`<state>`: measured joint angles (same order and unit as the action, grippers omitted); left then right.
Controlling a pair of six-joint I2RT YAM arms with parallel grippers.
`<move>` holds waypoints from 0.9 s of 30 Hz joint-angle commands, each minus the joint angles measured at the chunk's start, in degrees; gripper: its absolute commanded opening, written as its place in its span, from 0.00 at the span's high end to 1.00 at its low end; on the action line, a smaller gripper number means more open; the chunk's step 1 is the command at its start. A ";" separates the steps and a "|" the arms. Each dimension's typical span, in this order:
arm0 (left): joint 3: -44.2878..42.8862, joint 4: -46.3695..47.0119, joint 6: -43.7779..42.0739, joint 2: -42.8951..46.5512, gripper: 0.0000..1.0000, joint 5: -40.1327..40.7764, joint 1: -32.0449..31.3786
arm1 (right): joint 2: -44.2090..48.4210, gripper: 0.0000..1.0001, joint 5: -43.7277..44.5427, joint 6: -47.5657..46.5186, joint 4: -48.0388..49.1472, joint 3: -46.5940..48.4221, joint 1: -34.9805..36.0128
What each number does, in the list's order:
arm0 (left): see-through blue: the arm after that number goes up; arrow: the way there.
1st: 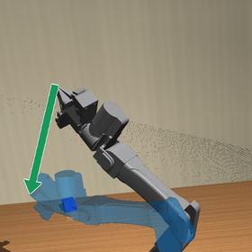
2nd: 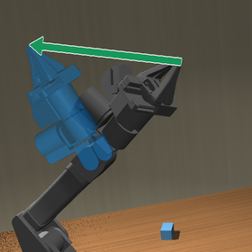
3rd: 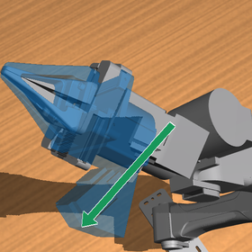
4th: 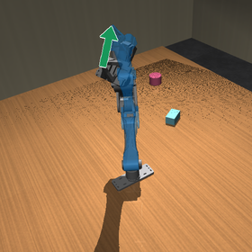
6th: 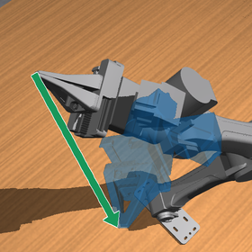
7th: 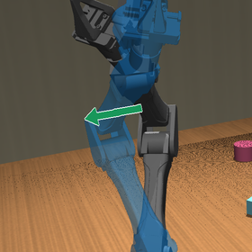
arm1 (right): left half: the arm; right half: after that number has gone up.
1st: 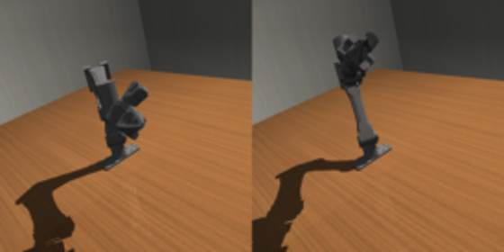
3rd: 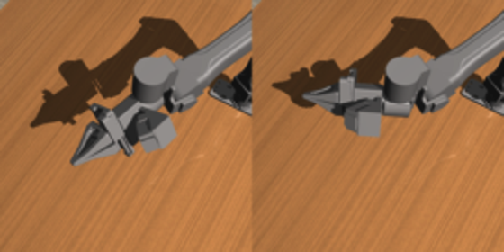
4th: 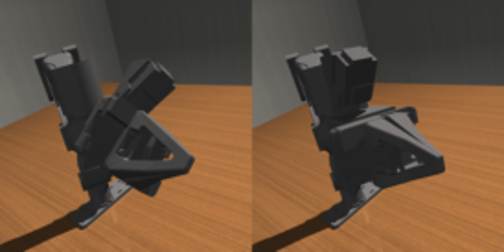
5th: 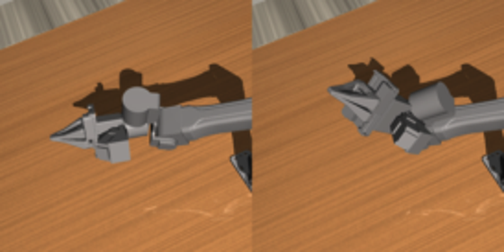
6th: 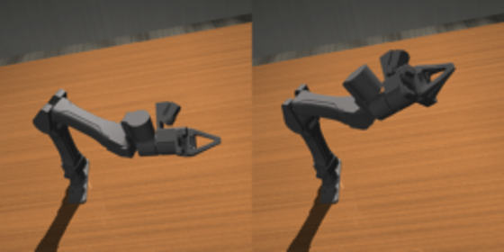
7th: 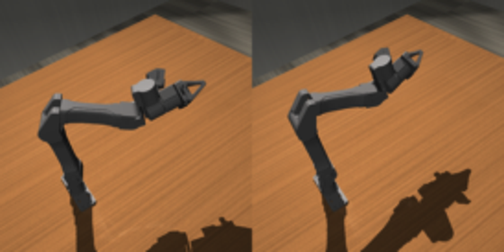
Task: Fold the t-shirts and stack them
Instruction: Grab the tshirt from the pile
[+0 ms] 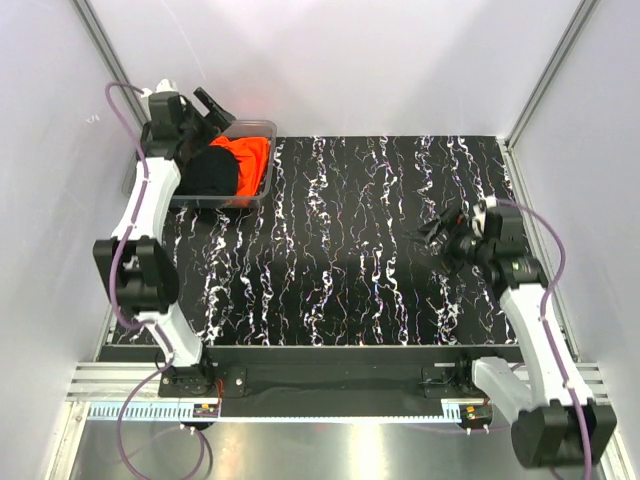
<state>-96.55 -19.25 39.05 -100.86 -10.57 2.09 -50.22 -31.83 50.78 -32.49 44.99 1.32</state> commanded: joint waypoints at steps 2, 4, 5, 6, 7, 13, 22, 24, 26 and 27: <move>-9.69 -12.47 -5.91 -8.90 0.05 12.74 0.81 | -6.89 0.03 6.25 -14.20 -5.21 8.87 -0.53; -12.94 -16.41 -5.39 -13.81 0.09 14.17 0.81 | -8.49 0.02 8.44 -15.80 -6.44 10.28 -0.97; -13.65 -17.13 -4.69 -15.23 0.12 14.00 0.81 | -9.63 0.02 9.24 -17.20 -6.62 11.51 -1.06; -14.01 -17.49 -4.42 -16.64 0.14 13.47 0.81 | -9.99 0.01 10.12 -17.65 -6.79 11.87 -1.06; -14.36 -17.75 -3.81 -18.74 0.15 12.86 0.90 | -10.51 0.01 11.43 -18.00 -6.88 12.57 -0.97; -15.33 -19.43 -0.91 -24.47 0.17 15.40 0.90 | -13.41 0.00 14.95 -20.90 -7.32 14.95 -2.64; -23.76 -20.74 -0.90 -27.64 0.91 13.73 0.81 | -14.91 0.00 16.28 -21.17 -7.41 15.92 -3.34; -25.25 -20.83 -0.64 -24.93 1.00 14.17 0.64 | -14.91 0.01 15.67 -20.81 -7.41 15.74 -3.34; -26.31 -20.83 -0.29 -22.99 1.00 14.17 0.64 | -14.47 0.00 15.49 -20.55 -7.41 15.39 -3.26; -27.97 -20.75 -0.37 -20.80 1.00 14.17 0.46 | -14.38 0.00 15.14 -20.46 -7.41 15.13 -3.17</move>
<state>-119.28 -41.91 38.39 -129.67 2.33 2.76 -65.30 -17.08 31.05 -39.90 58.50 -1.83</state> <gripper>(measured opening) 0.134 0.994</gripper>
